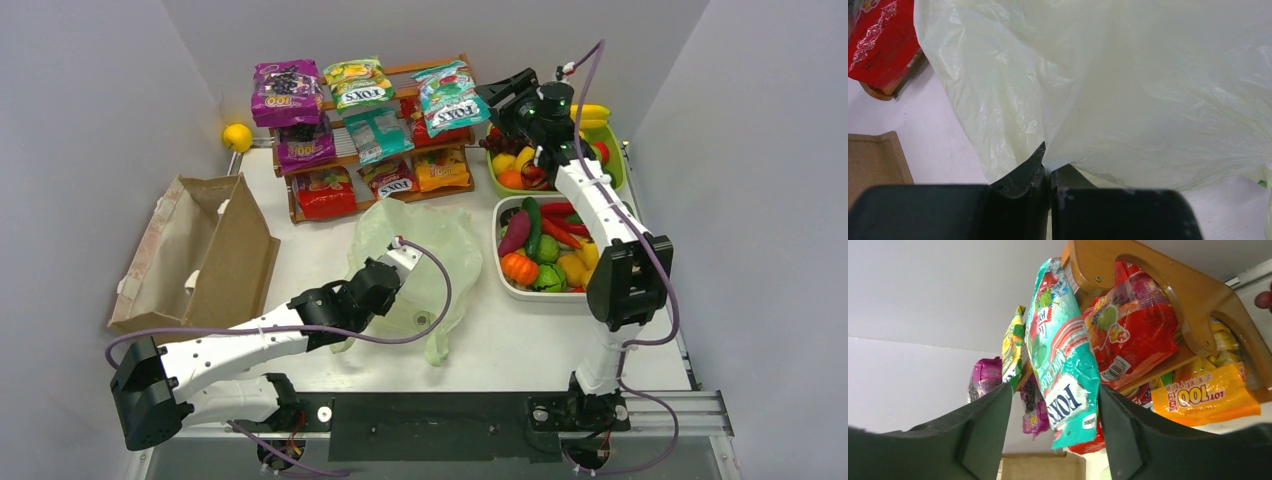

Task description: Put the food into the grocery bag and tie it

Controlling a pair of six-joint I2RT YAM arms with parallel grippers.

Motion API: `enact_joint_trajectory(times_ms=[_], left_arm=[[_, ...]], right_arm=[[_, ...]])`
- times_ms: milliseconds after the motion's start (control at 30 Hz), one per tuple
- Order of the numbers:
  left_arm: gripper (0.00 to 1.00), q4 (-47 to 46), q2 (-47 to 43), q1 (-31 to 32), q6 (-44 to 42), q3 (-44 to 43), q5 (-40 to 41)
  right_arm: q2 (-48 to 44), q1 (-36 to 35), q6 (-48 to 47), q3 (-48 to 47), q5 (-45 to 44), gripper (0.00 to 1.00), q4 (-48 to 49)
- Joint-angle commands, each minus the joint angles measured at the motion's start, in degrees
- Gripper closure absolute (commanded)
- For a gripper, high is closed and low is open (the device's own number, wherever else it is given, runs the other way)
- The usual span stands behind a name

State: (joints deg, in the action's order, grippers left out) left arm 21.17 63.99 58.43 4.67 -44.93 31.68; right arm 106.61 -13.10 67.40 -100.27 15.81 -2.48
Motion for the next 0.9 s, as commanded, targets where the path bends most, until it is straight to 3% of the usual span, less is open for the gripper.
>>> enact_joint_trajectory(times_ms=[0, 233, 367, 433, 467, 767, 867], left_arm=[[1.0, -2.01, -0.17, -0.16, -0.45, -0.78, 0.98], [1.0, -2.27, 0.2, -0.15, -0.82, -0.74, 1.19], [1.0, -2.27, 0.39, -0.16, -0.96, -0.78, 1.1], [1.0, -2.39, 0.43, -0.16, -1.05, -0.78, 1.18], [1.0, -2.32, 0.44, -0.16, -1.06, -0.78, 1.32], [1.0, -2.71, 0.37, -0.16, -1.35, -0.76, 1.45], [1.0, -2.7, 0.2, -0.16, -1.49, -0.67, 1.6]], right_arm=[[3.45, -0.34, 2.15, -2.9, 4.97, 0.36, 8.64], [12.55, -1.58, 3.87, -12.81, 10.48, 0.35, 10.06], [14.64, -2.41, 2.56, -15.38, 12.9, 0.45, 8.98], [13.63, -2.78, 0.45, -14.55, 14.2, 0.58, 7.71], [12.07, -3.0, -1.98, -12.94, 14.4, 0.67, 6.01], [-7.13, -4.01, -21.79, 4.49, 11.68, 0.98, -9.44], [-16.08, -4.1, -27.38, 12.77, 10.19, 1.0, -14.04]])
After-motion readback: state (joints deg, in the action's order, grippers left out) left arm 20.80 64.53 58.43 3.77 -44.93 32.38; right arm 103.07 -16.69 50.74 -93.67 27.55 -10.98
